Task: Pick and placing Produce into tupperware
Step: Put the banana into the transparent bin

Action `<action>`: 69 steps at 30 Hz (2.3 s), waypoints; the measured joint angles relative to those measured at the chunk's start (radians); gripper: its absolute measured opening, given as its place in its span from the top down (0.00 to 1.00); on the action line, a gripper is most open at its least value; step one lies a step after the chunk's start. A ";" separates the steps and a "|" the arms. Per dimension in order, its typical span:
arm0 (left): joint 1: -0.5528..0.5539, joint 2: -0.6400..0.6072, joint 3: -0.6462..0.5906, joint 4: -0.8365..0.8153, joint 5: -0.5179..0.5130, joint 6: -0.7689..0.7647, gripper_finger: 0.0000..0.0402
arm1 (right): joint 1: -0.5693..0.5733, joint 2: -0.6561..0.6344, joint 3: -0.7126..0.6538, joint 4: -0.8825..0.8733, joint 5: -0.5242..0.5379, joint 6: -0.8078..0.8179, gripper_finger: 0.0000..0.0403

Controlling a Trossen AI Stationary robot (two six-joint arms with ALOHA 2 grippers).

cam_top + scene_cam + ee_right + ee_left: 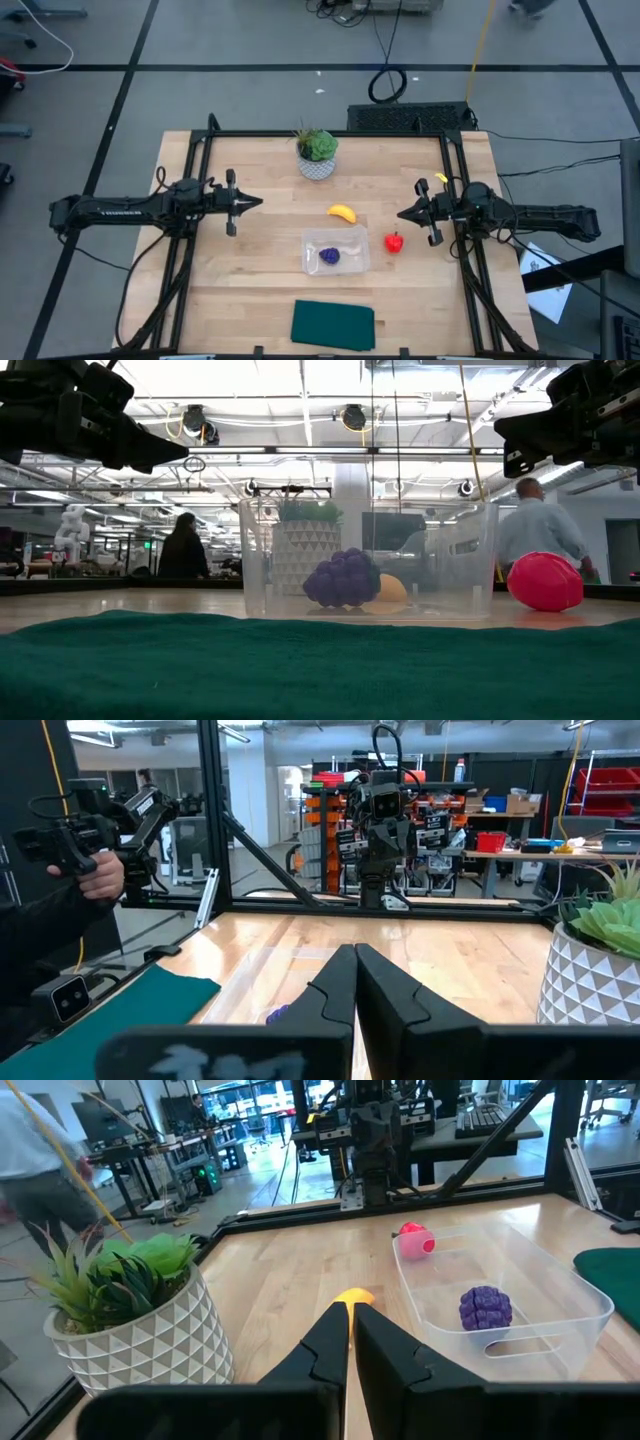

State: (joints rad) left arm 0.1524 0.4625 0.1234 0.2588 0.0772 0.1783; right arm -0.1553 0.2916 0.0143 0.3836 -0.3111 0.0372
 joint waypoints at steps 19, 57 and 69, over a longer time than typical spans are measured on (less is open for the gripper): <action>0.000 0.000 0.000 0.007 -0.001 0.009 0.94 | 0.000 0.024 0.000 0.040 0.237 0.058 0.88; 0.000 0.000 0.000 0.005 -0.001 0.031 0.94 | -0.006 0.655 0.483 -0.124 0.307 0.127 0.42; 0.000 0.000 0.000 0.006 -0.001 0.053 0.94 | -0.111 0.760 0.570 -0.266 0.175 0.207 0.29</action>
State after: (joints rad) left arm 0.1520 0.4625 0.1238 0.2648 0.0765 0.2317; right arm -0.2666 1.0517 0.5845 0.1180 -0.1364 0.2444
